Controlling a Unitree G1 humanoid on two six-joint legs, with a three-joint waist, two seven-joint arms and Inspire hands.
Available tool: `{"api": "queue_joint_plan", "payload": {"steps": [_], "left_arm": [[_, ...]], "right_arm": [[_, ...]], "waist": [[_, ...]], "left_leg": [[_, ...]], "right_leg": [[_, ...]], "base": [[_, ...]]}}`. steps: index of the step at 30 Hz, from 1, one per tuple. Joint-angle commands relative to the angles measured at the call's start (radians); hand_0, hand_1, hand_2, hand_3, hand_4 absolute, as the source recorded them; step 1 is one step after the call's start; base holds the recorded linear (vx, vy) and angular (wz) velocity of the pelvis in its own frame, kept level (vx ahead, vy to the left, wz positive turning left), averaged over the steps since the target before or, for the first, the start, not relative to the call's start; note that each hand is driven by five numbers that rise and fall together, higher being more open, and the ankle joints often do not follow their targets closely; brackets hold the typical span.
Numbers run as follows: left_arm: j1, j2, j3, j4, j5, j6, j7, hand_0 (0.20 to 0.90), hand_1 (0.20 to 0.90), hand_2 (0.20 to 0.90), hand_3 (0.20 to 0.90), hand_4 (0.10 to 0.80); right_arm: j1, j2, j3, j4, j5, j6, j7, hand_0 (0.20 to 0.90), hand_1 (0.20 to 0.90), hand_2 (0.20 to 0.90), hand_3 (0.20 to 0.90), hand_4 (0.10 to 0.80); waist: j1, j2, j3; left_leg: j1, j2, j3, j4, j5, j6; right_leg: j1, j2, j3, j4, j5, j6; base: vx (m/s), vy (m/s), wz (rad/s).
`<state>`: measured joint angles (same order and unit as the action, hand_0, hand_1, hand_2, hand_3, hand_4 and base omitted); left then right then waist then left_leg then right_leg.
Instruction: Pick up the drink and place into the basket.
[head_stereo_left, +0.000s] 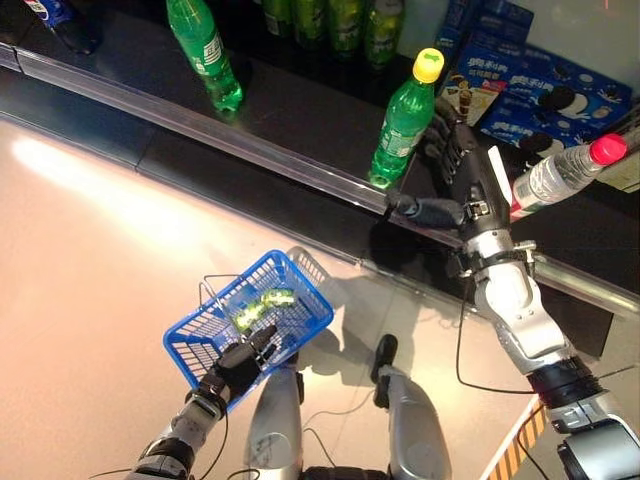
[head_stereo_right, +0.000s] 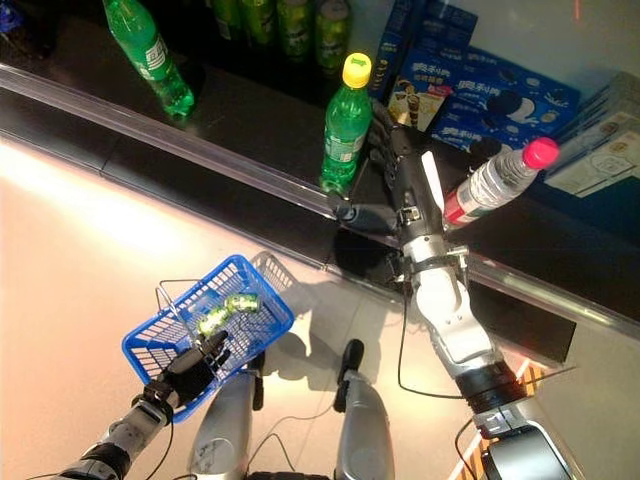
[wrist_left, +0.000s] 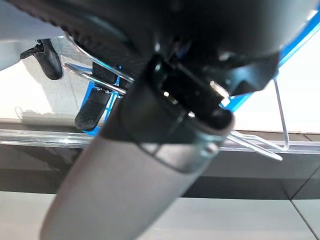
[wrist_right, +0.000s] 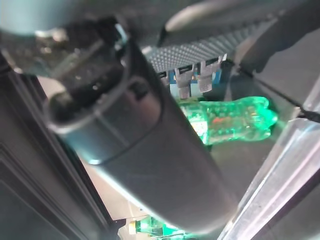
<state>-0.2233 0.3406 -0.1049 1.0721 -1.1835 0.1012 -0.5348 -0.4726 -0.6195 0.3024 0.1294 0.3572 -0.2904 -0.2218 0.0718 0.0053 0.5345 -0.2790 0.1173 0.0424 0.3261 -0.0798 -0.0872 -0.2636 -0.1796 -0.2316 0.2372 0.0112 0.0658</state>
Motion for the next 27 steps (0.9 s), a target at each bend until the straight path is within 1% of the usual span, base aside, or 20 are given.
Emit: {"api": "queue_joint_plan", "payload": {"steps": [1, 10, 12, 17, 19, 27], "left_arm": [[0.129, -0.002, -0.052, -0.116, 0.041, 0.021, -0.104, 0.300, 0.300, 0.300, 0.200, 0.100], [0.125, 0.010, -0.058, -0.121, 0.050, 0.036, -0.105, 0.300, 0.300, 0.300, 0.200, 0.100], [0.120, 0.018, -0.064, -0.125, 0.061, 0.047, -0.100, 0.300, 0.300, 0.300, 0.200, 0.100], [0.119, 0.022, -0.066, -0.128, 0.064, 0.050, -0.099, 0.300, 0.300, 0.300, 0.200, 0.100], [0.106, 0.035, -0.077, -0.129, 0.076, 0.063, -0.093, 0.300, 0.300, 0.300, 0.200, 0.100], [0.106, 0.040, -0.094, -0.134, 0.084, 0.061, -0.100, 0.300, 0.300, 0.300, 0.200, 0.100]], "right_arm": [[-0.104, -0.024, -0.088, -0.060, 0.026, -0.051, -0.035, 0.900, 0.900, 0.900, 0.900, 0.800], [-0.162, -0.034, -0.076, -0.007, 0.052, -0.029, -0.031, 0.900, 0.900, 0.900, 0.900, 0.800], [-0.204, -0.036, -0.064, 0.030, 0.055, -0.009, -0.038, 0.900, 0.900, 0.900, 0.900, 0.800], [-0.222, -0.035, -0.059, 0.044, 0.054, -0.003, -0.037, 0.900, 0.900, 0.900, 0.900, 0.800], [-0.285, -0.038, -0.034, 0.090, 0.055, 0.016, -0.043, 0.900, 0.900, 0.900, 0.900, 0.800], [-0.364, -0.045, 0.000, 0.155, 0.128, 0.033, -0.013, 0.900, 0.900, 0.900, 0.900, 0.800]], "waist": [[0.010, 0.007, -0.077], [0.027, 0.007, -0.083], [0.043, 0.004, -0.089], [0.049, 0.003, -0.089], [0.061, 0.003, -0.087], [0.082, 0.003, -0.099]], "left_leg": [[-0.093, 0.016, -0.004, 0.089, 0.042, 0.005], [-0.100, 0.010, -0.011, 0.089, 0.043, 0.003], [-0.106, 0.006, -0.020, 0.091, 0.043, 0.000], [-0.107, 0.005, -0.023, 0.091, 0.042, -0.001], [-0.109, 0.000, -0.027, 0.085, 0.045, -0.001], [-0.090, -0.010, -0.023, 0.049, 0.052, -0.003]], "right_leg": [[0.108, -0.053, -0.011, -0.032, -0.043, 0.018], [0.130, -0.057, -0.020, -0.056, -0.036, 0.024], [0.150, -0.059, -0.033, -0.072, -0.033, 0.029], [0.157, -0.060, -0.039, -0.078, -0.031, 0.031], [0.162, -0.062, -0.047, -0.086, -0.027, 0.035], [0.189, -0.070, -0.061, -0.120, -0.019, 0.046]], "base": [[0.041, -0.009, 0.08], [0.022, -0.009, 0.04], [0.058, -0.045, 0.07], [0.009, -0.007, 0.09], [0.000, 0.000, 0.00], [0.009, 0.002, 0.03]]}}
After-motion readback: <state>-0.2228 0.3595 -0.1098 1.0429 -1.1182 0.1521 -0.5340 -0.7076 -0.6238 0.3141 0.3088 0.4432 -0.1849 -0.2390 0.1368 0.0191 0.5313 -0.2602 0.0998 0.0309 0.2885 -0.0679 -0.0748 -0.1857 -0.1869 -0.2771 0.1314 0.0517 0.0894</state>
